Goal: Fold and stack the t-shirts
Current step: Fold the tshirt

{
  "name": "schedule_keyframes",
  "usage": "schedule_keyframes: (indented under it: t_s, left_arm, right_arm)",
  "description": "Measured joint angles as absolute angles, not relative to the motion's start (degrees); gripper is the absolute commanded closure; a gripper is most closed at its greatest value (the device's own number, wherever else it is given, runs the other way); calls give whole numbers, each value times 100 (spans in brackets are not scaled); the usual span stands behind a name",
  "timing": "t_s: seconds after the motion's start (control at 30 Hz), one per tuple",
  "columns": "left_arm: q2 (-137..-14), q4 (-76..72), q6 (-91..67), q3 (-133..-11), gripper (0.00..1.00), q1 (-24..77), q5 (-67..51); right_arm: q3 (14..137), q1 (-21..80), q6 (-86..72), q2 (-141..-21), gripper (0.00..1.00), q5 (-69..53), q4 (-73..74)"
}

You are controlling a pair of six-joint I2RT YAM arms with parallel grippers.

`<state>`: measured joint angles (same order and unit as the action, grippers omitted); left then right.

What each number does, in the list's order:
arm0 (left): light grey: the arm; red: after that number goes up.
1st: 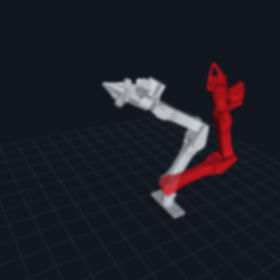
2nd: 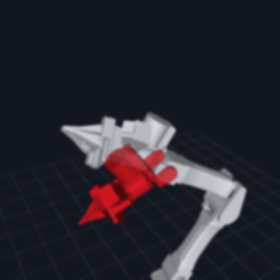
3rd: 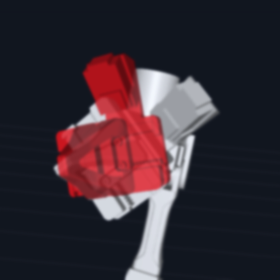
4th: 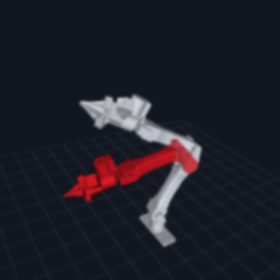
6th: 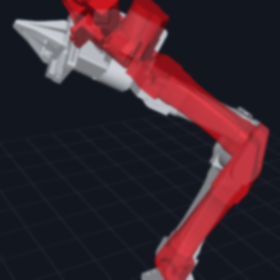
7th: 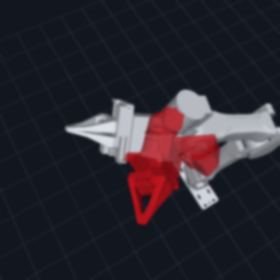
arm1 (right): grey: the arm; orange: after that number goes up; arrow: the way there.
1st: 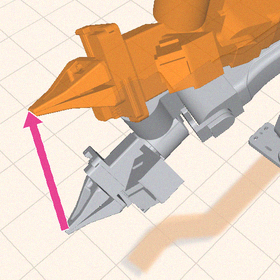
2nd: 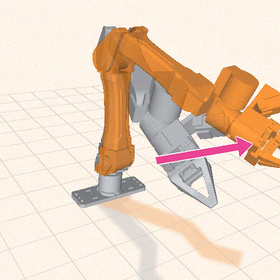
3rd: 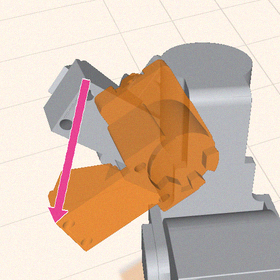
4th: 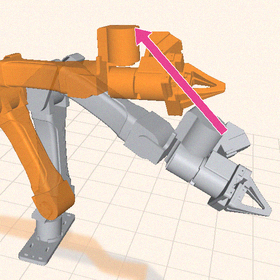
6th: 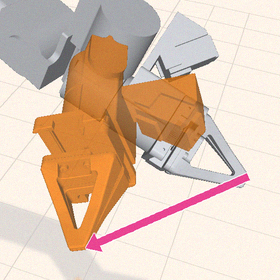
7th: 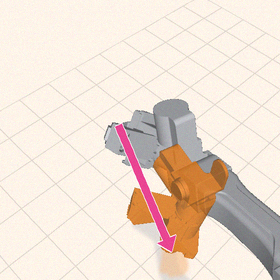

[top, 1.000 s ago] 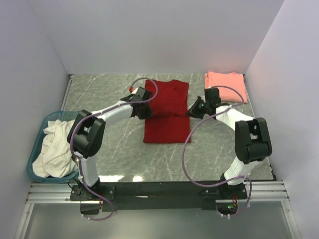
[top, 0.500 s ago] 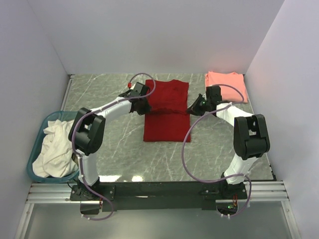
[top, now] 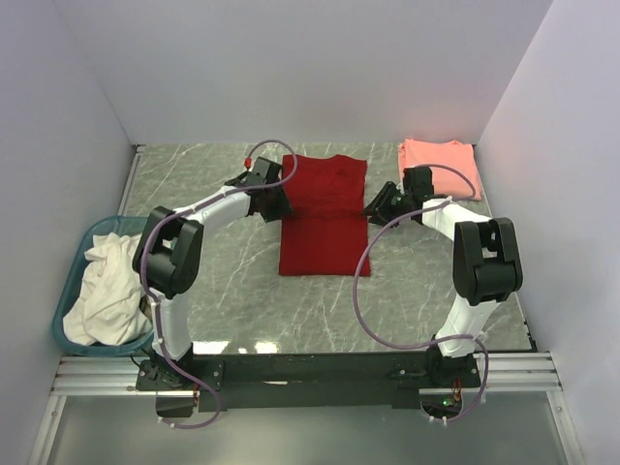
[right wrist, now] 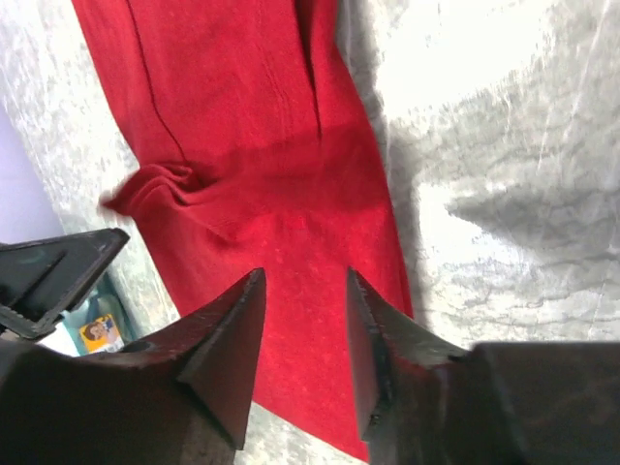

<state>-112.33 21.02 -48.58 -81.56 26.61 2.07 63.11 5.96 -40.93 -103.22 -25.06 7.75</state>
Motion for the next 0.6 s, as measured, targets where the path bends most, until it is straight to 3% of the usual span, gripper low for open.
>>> schedule_keyframes:
  t_s: [0.17, 0.2, 0.33, 0.4, 0.47, 0.6]
  left_arm:
    - [-10991, 2040, -4722, -8136, 55, 2545, 78]
    - [-10866, 2010, -4716, -8093, 58, 2543, 34]
    - [-10444, 1850, -4735, -7854, 83, 2585, -132]
    - [-10335, 1778, -4729, -7754, 88, 2637, -198]
    - [-10346, 1688, -4755, -7693, 99, 2738, -250]
    - [-10613, 1673, -4762, -7730, 99, 2945, -456]
  right_arm:
    - [6416, 598, -3938, -10186, 53, -2283, 886]
    - [6416, 615, -3907, -10099, 53, -2213, 930]
    - [6416, 775, -3789, -9708, 55, -1890, 1022]
    - [6418, 969, -3752, -9583, 57, -1763, 1015]
    - [6445, 1225, -3710, -9583, 59, -1662, 1031]
    - [6938, 1780, -3607, -10009, 63, -1538, 1293]
